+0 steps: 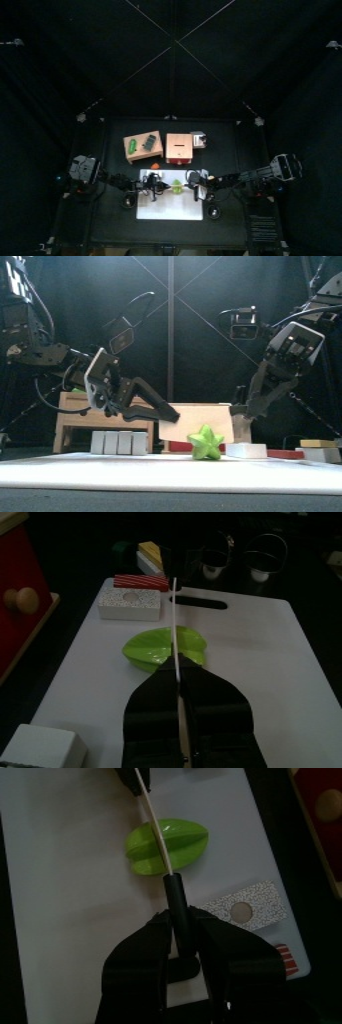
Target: Cut starfruit
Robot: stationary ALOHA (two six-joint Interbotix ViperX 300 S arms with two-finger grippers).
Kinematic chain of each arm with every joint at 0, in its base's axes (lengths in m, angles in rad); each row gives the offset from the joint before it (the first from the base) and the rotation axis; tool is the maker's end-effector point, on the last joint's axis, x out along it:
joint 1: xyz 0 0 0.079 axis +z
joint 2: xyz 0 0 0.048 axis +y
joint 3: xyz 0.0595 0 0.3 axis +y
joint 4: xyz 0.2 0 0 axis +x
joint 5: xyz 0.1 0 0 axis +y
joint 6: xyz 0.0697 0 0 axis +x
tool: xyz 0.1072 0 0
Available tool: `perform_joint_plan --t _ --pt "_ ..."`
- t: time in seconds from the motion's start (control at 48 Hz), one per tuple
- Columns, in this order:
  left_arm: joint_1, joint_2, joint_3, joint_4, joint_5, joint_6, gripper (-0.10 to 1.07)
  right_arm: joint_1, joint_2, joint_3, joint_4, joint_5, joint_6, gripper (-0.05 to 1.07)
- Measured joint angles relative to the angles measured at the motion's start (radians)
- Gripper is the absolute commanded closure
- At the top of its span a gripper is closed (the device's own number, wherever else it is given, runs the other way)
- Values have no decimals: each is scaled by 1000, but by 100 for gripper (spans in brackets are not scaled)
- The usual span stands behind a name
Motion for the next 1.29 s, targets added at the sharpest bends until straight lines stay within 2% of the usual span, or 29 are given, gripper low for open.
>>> perform_joint_plan --t 0.167,0.708,1.062,1.292 --pt "14 21 2 20 11 0 75 -2 40 -9 -2 -3 -2 45" --pt "25 18 3 28 14 2 75 -3 40 -12 -5 0 -2 45" --pt "32 -110 21 92 55 0 75 23 -64 -23 -14 87 -2 45" --pt "31 -118 20 106 71 -2 75 31 -64 -23 -15 91 -2 45"
